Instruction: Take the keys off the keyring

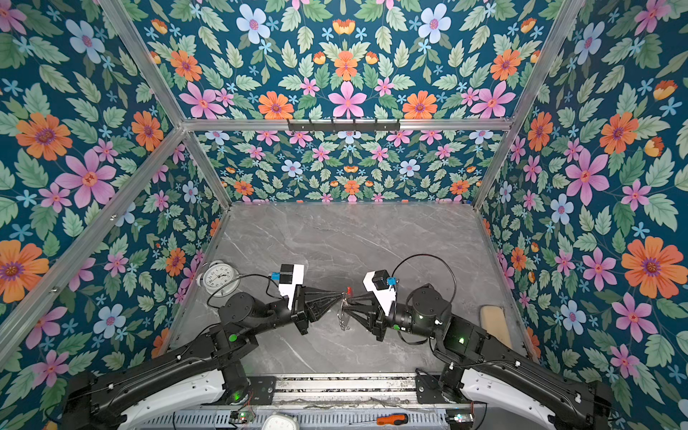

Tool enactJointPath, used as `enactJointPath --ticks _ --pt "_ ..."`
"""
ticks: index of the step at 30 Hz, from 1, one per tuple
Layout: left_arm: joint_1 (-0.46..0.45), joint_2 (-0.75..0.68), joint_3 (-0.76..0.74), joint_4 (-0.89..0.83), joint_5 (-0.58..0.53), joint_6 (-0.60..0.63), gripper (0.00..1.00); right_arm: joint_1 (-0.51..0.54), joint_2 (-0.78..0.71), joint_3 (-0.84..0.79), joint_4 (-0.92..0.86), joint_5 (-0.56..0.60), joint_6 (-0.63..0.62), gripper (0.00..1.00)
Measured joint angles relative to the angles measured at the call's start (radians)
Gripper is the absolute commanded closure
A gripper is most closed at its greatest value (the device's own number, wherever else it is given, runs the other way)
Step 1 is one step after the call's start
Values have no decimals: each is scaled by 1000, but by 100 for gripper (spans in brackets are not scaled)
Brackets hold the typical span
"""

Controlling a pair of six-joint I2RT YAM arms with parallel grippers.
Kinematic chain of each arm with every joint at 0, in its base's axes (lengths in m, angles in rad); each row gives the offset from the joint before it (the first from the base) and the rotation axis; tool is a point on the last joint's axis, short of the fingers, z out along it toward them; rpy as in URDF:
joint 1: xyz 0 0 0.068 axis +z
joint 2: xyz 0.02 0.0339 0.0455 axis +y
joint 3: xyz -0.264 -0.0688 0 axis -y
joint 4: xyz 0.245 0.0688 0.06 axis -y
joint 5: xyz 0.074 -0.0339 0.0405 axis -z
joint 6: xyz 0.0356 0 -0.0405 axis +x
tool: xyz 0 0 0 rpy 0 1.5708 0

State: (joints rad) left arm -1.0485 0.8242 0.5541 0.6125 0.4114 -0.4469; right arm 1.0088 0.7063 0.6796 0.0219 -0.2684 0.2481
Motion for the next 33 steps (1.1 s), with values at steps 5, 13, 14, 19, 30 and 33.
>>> enactJointPath --ticks 5,13,14,19,30,33 --pt "0 1 0 0 6 -1 100 0 0 4 -4 9 -7 82" --pt "0 3 0 1 10 -18 100 3 12 23 -15 9 -13 96" --pt "0 3 0 0 10 -18 100 3 11 25 -19 9 -13 99" --pt "1 -17 0 -11 12 -15 100 3 4 43 -56 6 -16 100" --pt "1 -32 20 -100 35 29 100 3 38 194 -316 29 -48 100" --pt "1 -32 29 -129 49 35 100 3 59 247 -400 29 -68 100"
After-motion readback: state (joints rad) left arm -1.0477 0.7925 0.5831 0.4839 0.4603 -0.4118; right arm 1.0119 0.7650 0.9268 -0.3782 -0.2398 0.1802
